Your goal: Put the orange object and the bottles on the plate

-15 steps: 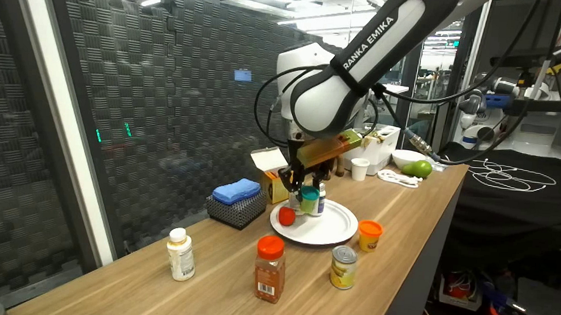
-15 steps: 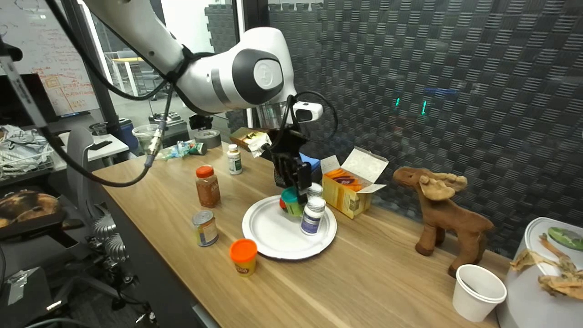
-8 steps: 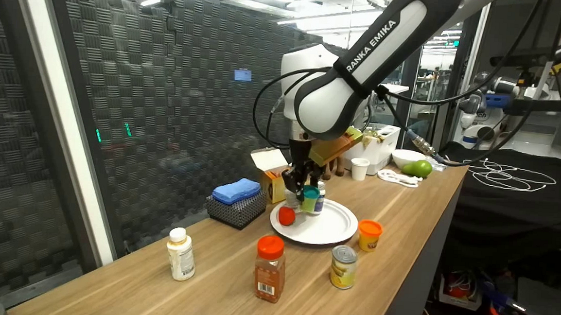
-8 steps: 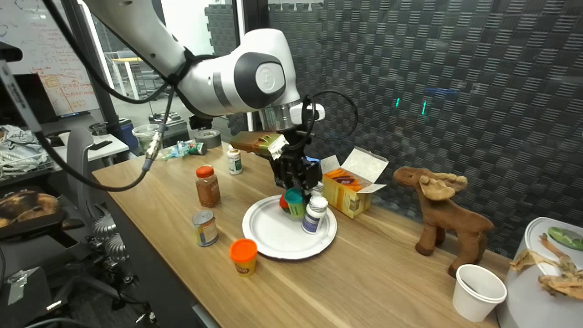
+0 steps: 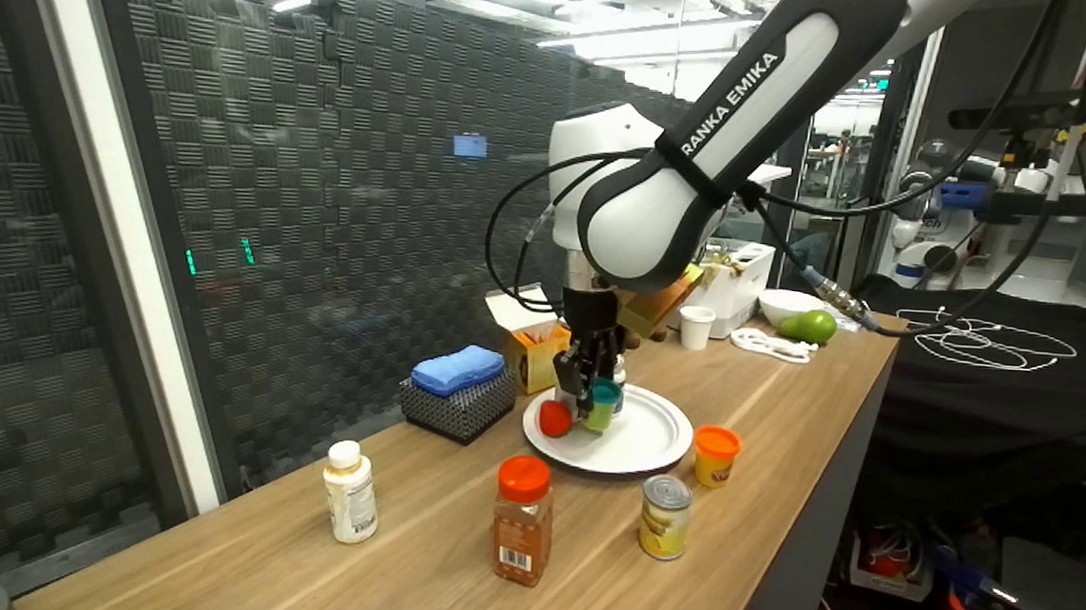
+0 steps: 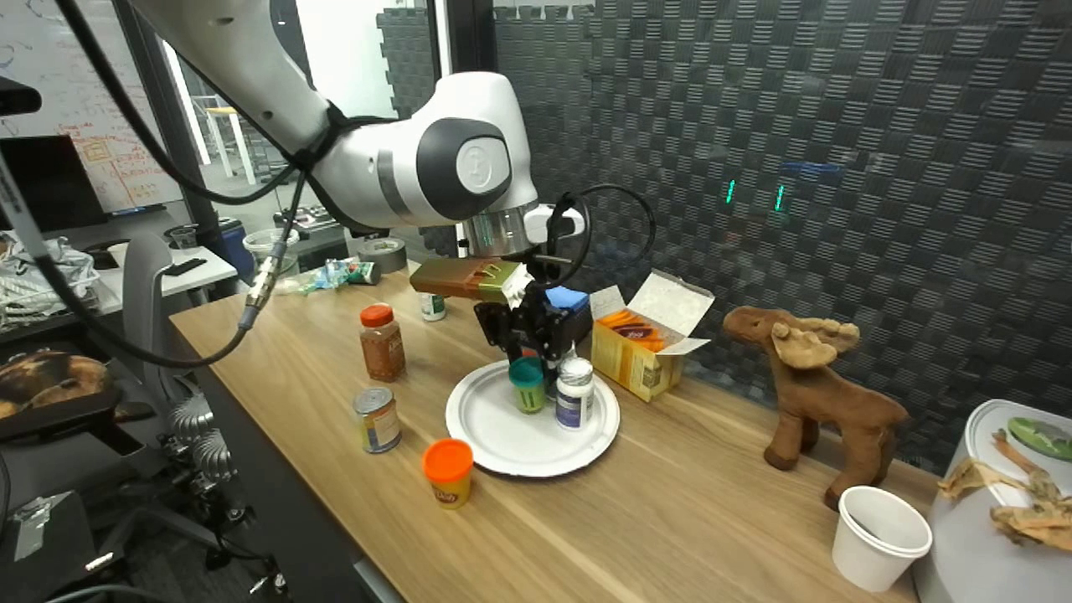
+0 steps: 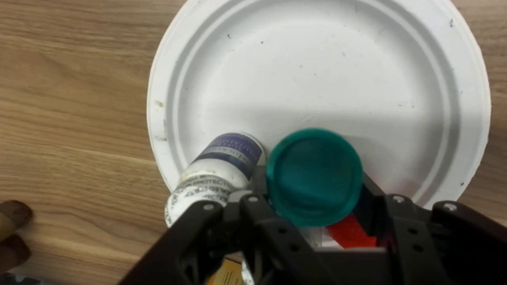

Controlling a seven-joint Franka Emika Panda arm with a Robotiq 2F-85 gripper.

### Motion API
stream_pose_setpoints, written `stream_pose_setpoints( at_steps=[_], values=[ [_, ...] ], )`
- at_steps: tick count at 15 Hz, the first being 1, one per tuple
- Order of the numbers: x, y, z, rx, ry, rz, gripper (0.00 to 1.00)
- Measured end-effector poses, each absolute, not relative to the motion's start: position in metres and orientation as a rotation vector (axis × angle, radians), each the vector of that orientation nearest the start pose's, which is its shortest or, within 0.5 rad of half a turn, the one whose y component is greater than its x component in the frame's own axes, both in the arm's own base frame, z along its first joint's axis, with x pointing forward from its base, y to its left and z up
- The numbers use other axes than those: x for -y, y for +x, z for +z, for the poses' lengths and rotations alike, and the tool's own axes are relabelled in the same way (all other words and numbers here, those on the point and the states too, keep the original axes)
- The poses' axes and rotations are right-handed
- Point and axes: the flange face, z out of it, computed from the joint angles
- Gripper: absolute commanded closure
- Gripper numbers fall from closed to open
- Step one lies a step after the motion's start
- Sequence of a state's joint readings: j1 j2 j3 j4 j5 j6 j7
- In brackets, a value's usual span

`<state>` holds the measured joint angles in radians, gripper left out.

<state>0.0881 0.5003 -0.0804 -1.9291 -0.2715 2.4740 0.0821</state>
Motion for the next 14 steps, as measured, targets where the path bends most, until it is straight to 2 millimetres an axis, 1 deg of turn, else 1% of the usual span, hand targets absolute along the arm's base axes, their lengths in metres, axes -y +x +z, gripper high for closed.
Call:
stream_pose_setpoints(
  at_steps=[7,12,14],
  values=[
    [0.009,0.613,0.218,0.275,-3.354,-0.028,0.73],
    [0.014,0.602,0.217,0.304,-3.352,-0.030,0.73],
    [0.019,0.600,0.217,0.300,-3.360,-0.035,0.73]
  ],
)
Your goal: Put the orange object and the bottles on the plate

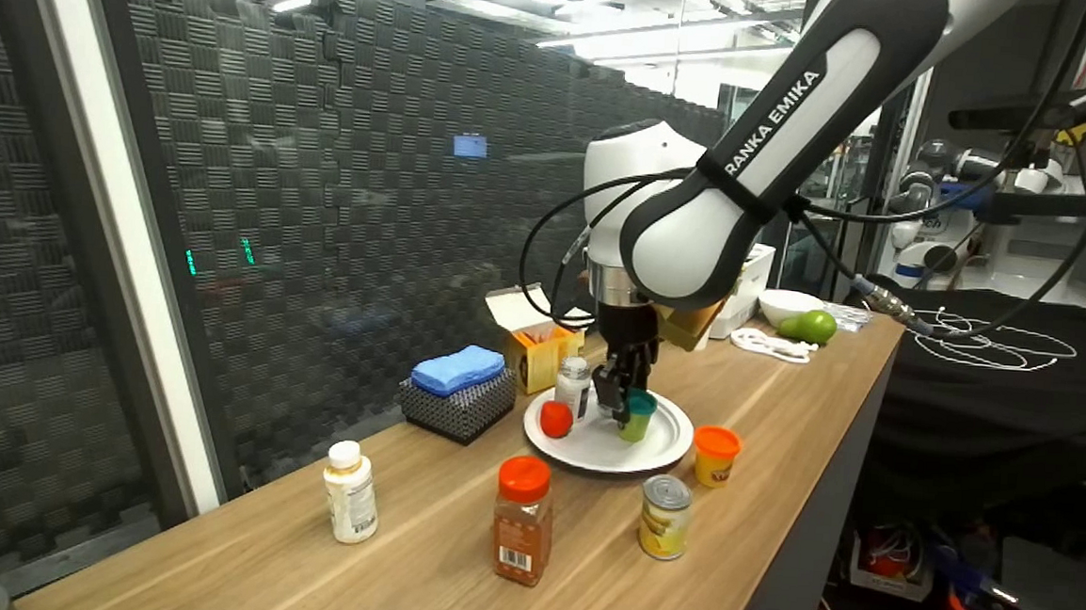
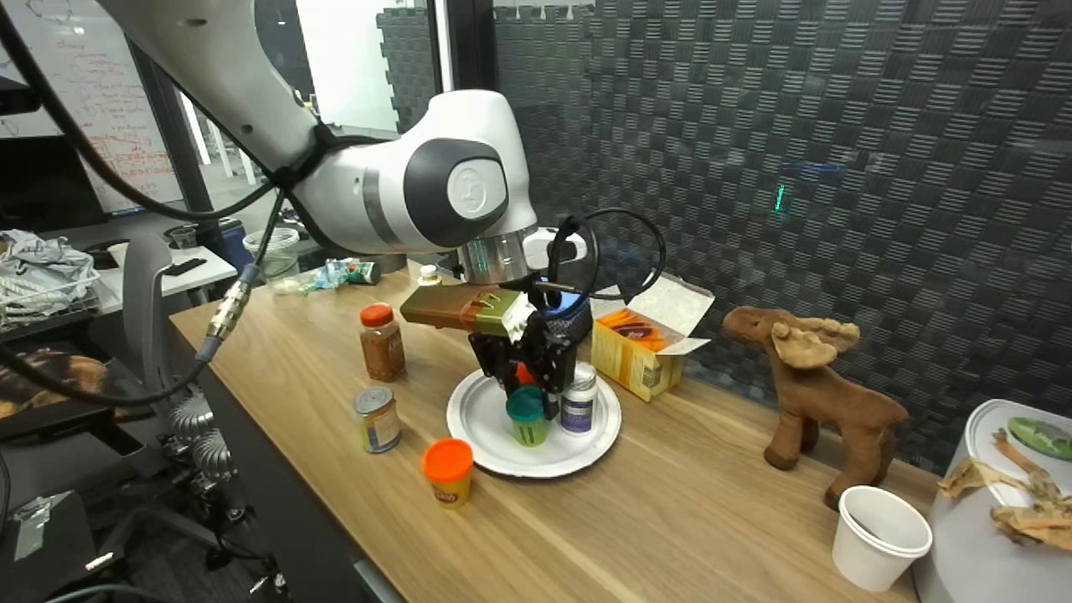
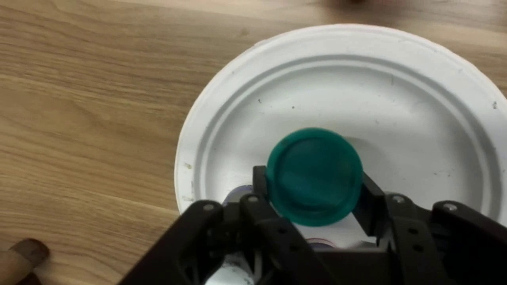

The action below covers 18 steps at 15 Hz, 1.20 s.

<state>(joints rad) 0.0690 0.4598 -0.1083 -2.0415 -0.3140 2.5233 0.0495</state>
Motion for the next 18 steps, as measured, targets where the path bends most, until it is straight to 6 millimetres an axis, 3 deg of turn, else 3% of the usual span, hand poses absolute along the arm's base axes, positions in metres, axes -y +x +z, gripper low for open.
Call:
stream_pose_setpoints(
  at_steps=[6,10,11,12,14,17,18],
  values=[
    [0.047,0.601,0.222,0.206,-3.398,-0.096,0.73],
    [0.047,0.602,0.222,0.203,-3.397,-0.106,0.73],
    [0.046,0.602,0.222,0.206,-3.396,-0.106,0.58],
    [0.045,0.602,0.222,0.209,-3.396,-0.106,0.24],
    [0.044,0.602,0.222,0.225,-3.399,-0.106,0.21],
    [0.044,0.601,0.221,0.247,-3.423,-0.111,0.01],
    [0.045,0.601,0.221,0.250,-3.435,-0.115,0.00]
  ],
)
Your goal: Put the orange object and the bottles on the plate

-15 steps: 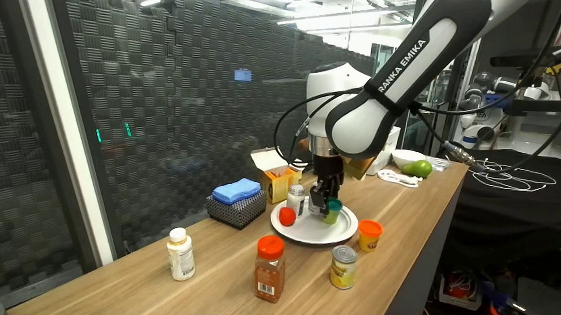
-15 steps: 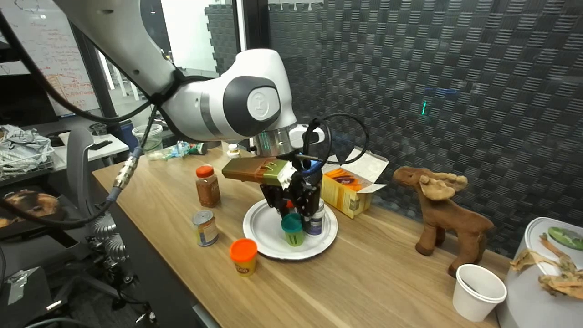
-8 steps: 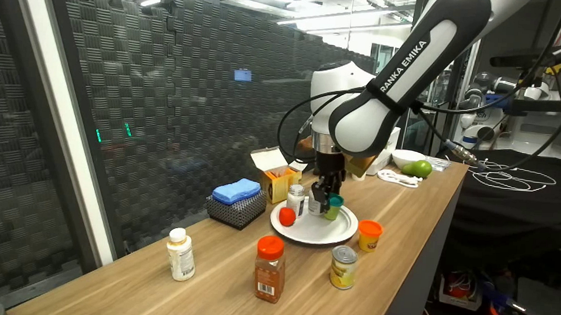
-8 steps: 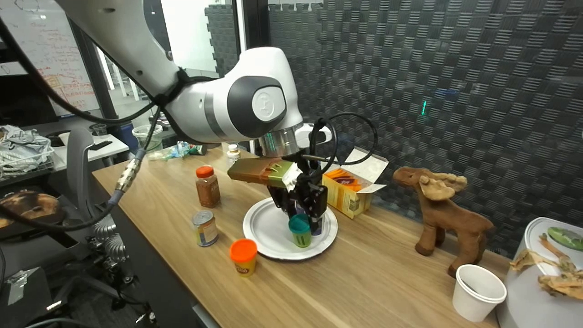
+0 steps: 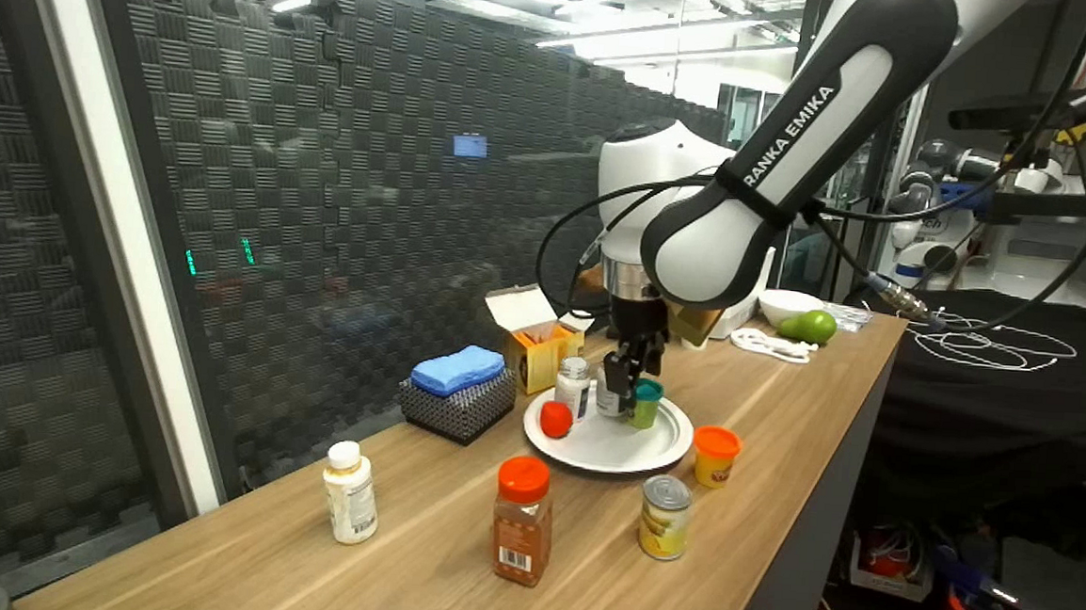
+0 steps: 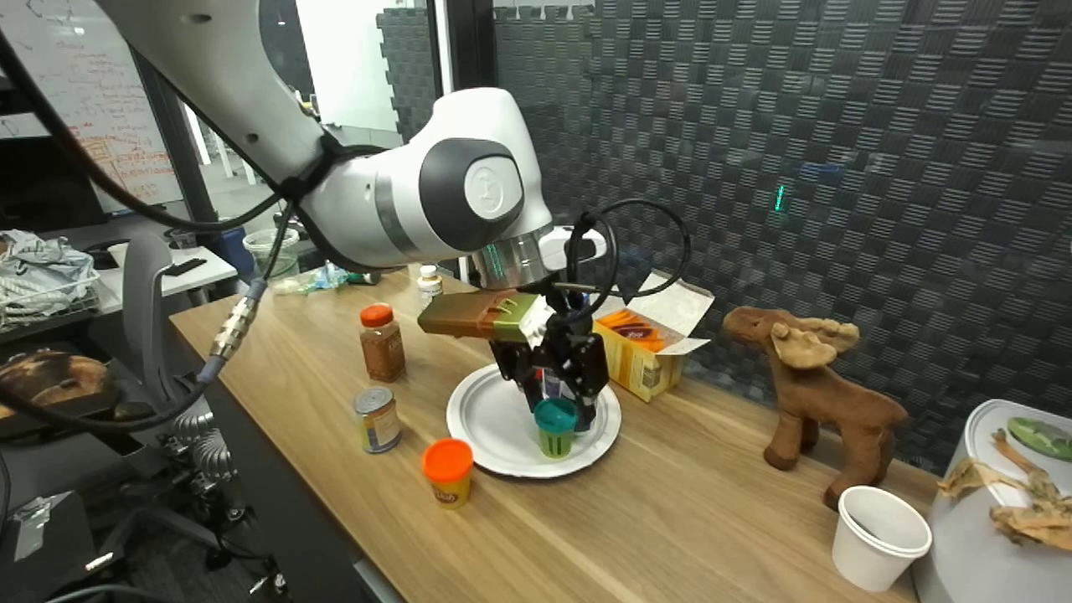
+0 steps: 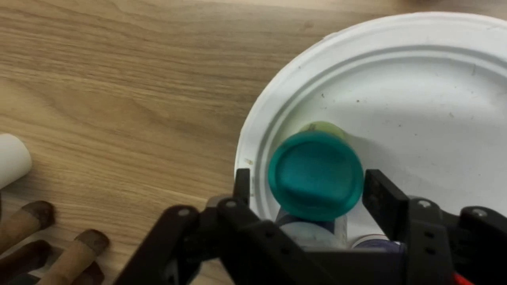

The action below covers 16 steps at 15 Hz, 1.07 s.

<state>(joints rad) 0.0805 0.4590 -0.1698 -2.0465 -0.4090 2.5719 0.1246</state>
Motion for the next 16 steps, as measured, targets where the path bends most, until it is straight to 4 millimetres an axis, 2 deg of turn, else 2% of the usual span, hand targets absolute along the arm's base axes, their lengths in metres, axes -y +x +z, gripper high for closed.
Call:
stream_pose_setpoints(
  at_steps=[4,8,11,16],
  values=[
    [0.048,0.600,0.228,0.217,-3.494,-0.157,0.00],
    [0.030,0.595,0.253,0.147,-3.527,-0.207,0.00],
    [-0.009,0.583,0.292,0.101,-3.529,-0.132,0.00],
    [-0.109,0.557,0.364,0.077,-3.405,0.011,0.00]
  ],
)
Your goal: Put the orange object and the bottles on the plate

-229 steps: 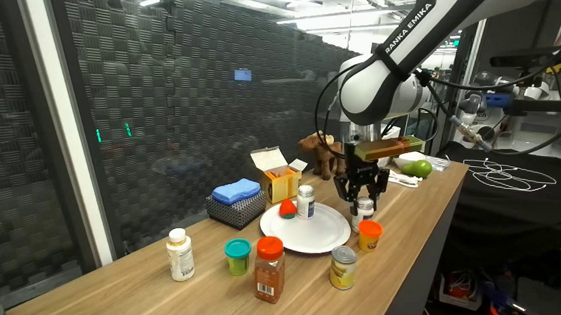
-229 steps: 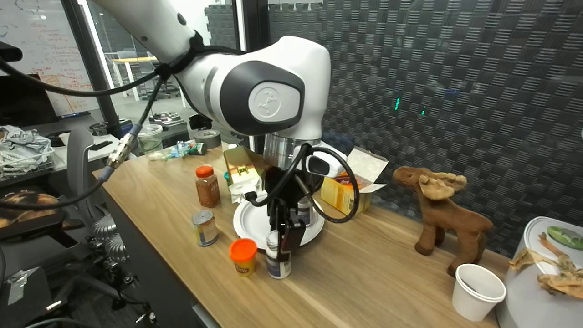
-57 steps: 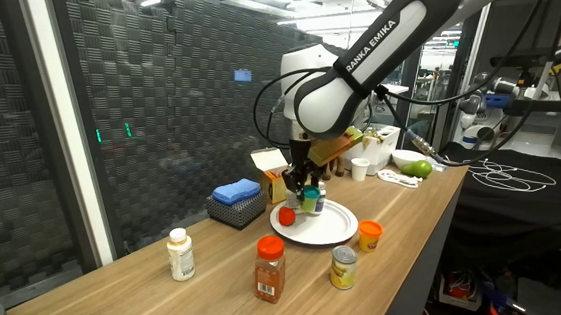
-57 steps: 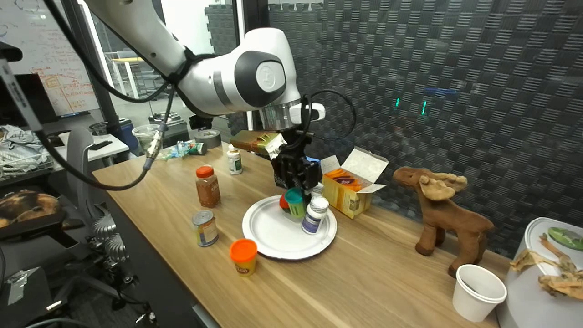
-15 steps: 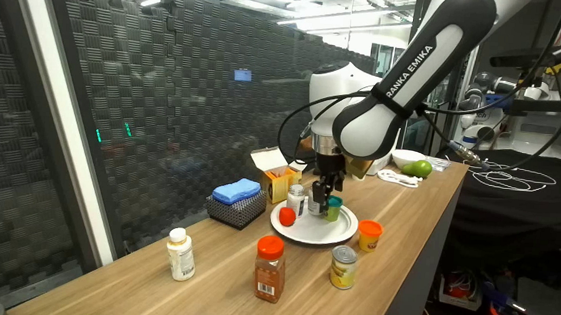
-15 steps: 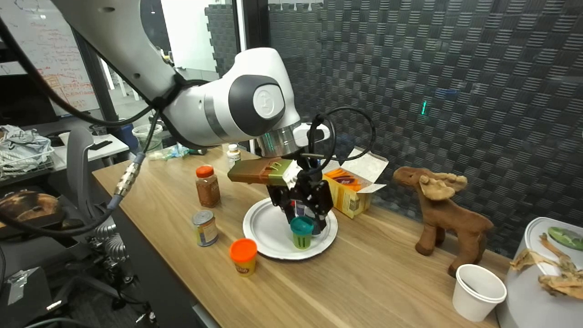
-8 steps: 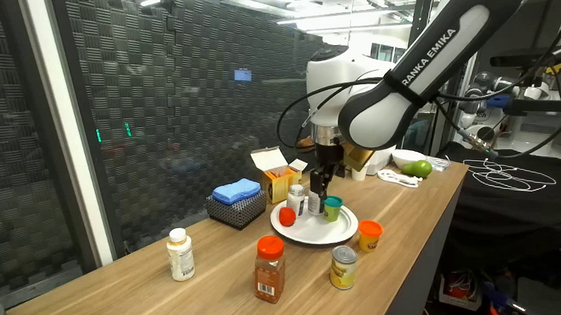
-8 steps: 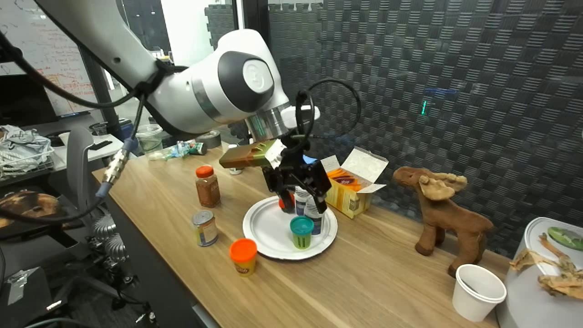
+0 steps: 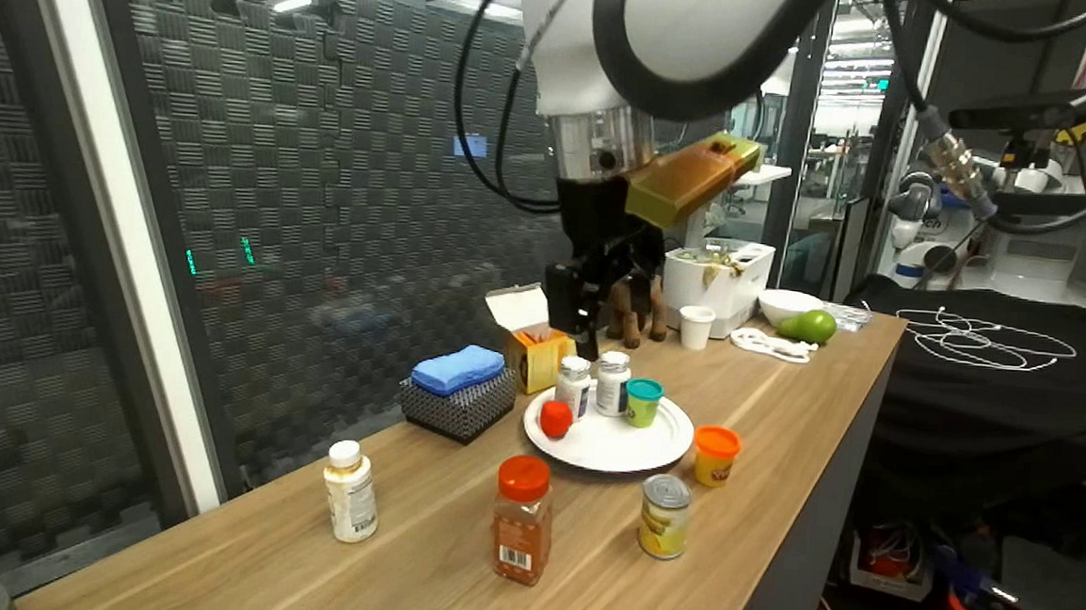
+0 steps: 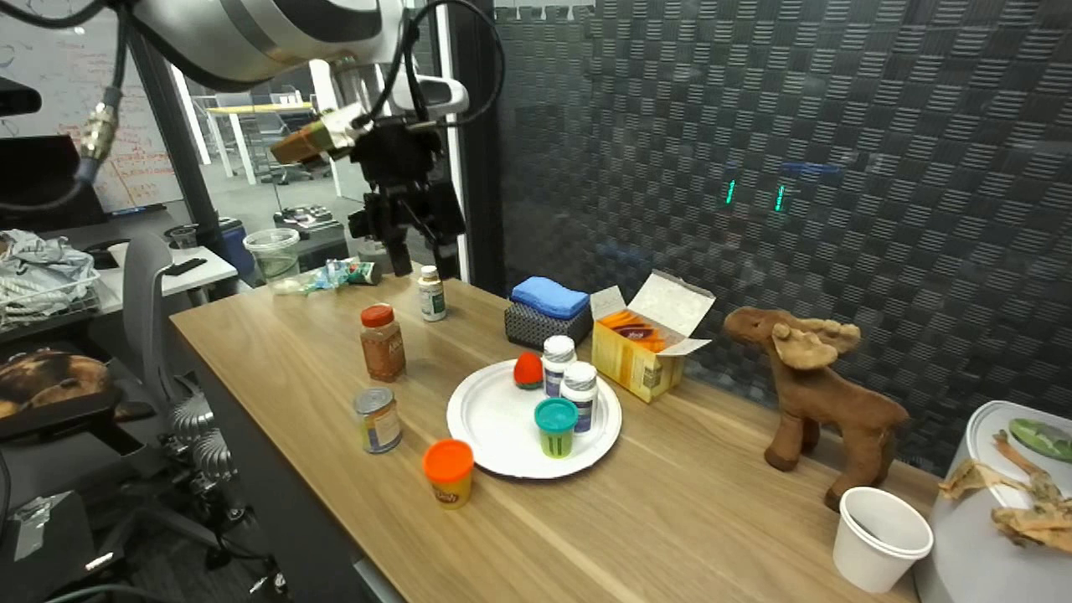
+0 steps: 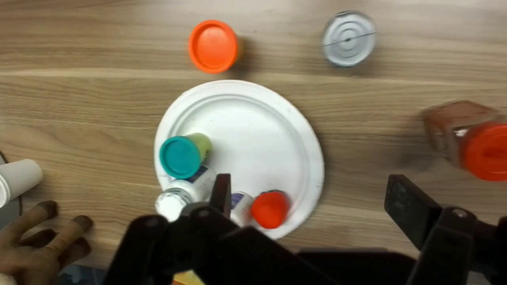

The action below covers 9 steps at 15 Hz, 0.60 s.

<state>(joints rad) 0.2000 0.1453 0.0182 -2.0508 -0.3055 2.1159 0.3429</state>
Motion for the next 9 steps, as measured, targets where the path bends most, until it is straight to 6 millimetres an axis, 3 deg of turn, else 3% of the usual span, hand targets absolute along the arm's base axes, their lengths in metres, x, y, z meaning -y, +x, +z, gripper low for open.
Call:
stream_pose_setpoints(
  at_steps=[4,9],
  values=[
    [-0.180,0.562,0.387,0.056,-3.316,0.007,0.00],
    [-0.249,0.594,0.358,-0.032,-3.266,-0.021,0.00]
  ],
)
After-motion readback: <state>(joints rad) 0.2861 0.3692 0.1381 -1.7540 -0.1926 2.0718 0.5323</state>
